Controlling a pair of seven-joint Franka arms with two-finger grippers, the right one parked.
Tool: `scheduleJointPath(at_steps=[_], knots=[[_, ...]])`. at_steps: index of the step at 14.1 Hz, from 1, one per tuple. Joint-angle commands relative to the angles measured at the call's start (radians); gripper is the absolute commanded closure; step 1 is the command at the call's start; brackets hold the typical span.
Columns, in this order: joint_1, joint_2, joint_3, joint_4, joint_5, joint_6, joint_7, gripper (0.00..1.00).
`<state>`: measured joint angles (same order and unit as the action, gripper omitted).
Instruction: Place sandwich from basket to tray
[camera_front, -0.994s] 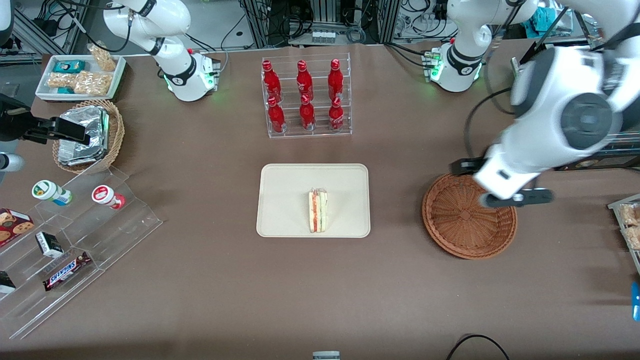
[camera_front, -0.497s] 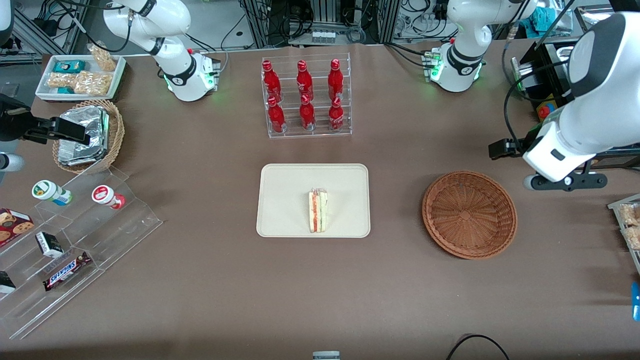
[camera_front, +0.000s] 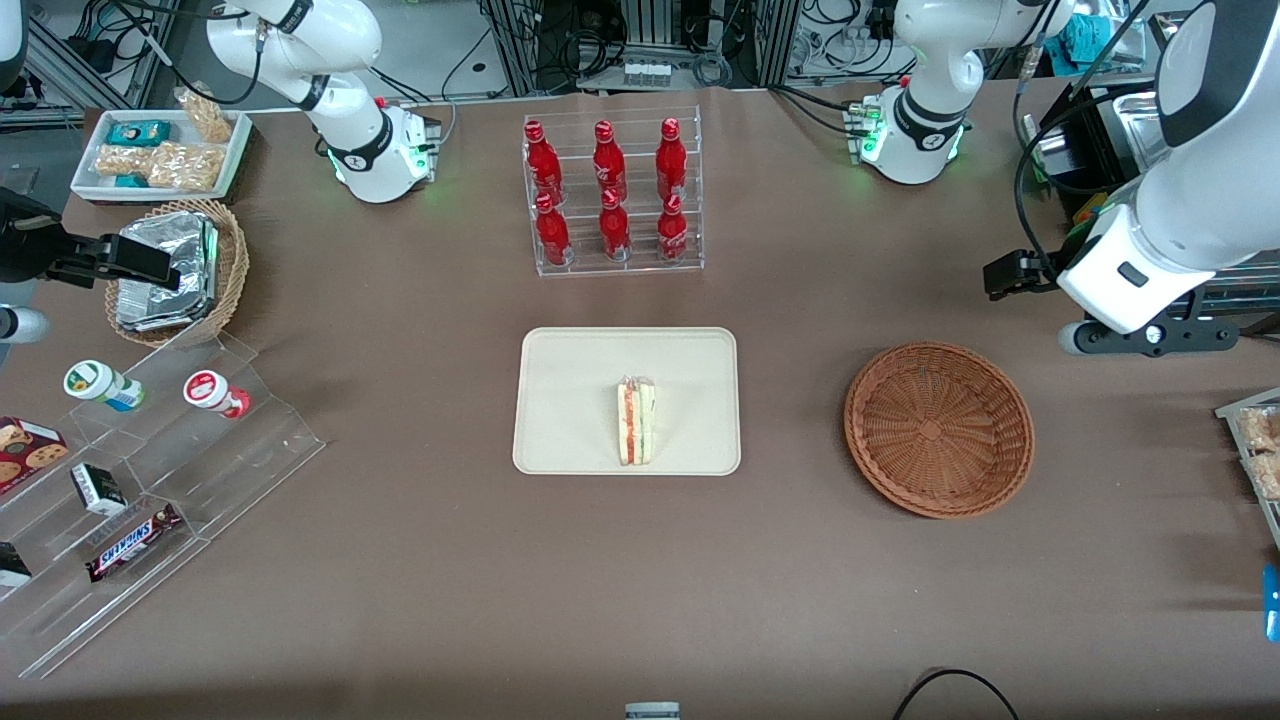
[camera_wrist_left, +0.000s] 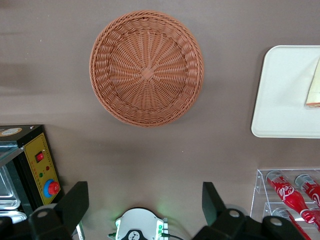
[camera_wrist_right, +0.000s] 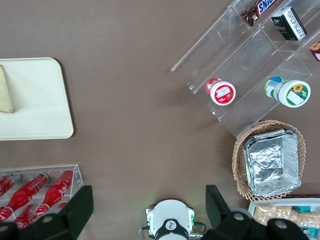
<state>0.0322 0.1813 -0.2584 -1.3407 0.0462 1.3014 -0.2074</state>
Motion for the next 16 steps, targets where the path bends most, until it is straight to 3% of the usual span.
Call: scheduleJointPath(at_steps=[1, 4, 7, 16], knots=[[-0.002, -0.060, 0.005, -0.006, 0.006, -0.030, -0.001, 0.00], [-0.003, -0.091, 0.005, -0.061, 0.026, -0.100, -0.001, 0.00], [0.003, -0.212, 0.010, -0.268, 0.015, 0.083, 0.002, 0.00], [0.003, -0.168, 0.010, -0.167, -0.002, 0.084, -0.004, 0.00]])
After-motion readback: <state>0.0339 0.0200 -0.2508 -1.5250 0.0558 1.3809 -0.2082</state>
